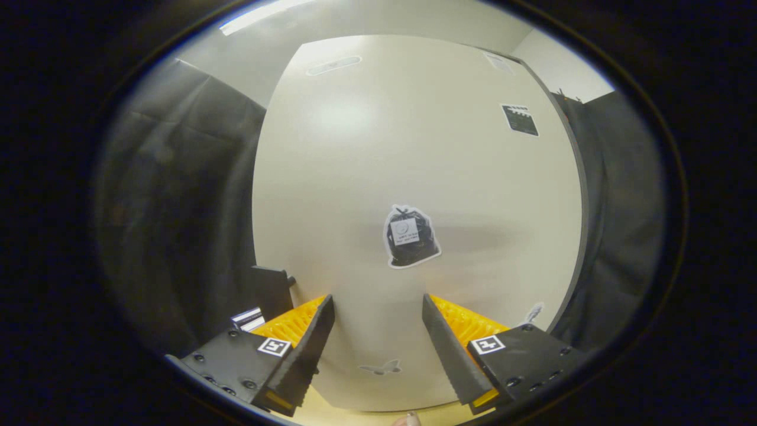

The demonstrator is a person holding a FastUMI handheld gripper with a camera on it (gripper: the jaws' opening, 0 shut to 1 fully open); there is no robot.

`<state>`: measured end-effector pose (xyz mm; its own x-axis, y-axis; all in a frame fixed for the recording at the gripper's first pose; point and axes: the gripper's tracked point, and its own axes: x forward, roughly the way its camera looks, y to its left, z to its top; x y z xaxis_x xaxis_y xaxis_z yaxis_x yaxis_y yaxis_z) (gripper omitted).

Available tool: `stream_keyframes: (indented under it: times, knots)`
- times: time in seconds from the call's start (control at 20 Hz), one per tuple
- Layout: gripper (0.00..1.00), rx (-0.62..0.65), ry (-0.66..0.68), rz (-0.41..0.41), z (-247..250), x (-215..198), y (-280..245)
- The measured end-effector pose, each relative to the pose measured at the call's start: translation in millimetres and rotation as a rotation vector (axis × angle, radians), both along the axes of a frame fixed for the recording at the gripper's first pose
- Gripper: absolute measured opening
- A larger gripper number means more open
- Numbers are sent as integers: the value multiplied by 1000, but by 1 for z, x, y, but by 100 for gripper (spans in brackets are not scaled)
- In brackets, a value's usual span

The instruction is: Open the shoe cabinet door, grab the shoes and put them into the shoe cabinet, then close the shoe cabinet door.

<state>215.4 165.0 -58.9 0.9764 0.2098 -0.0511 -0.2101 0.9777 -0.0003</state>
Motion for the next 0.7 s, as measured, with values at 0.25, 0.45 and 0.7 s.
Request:
stream_keyframes:
  times: [0.25, 0.45, 0.7]
  knots:
    - [94, -9, -6, -52, -1, 8, 3]
    - [94, 4, -10, -85, 0, 14, 3]
    - [94, 15, -13, -104, 0, 20, 3]
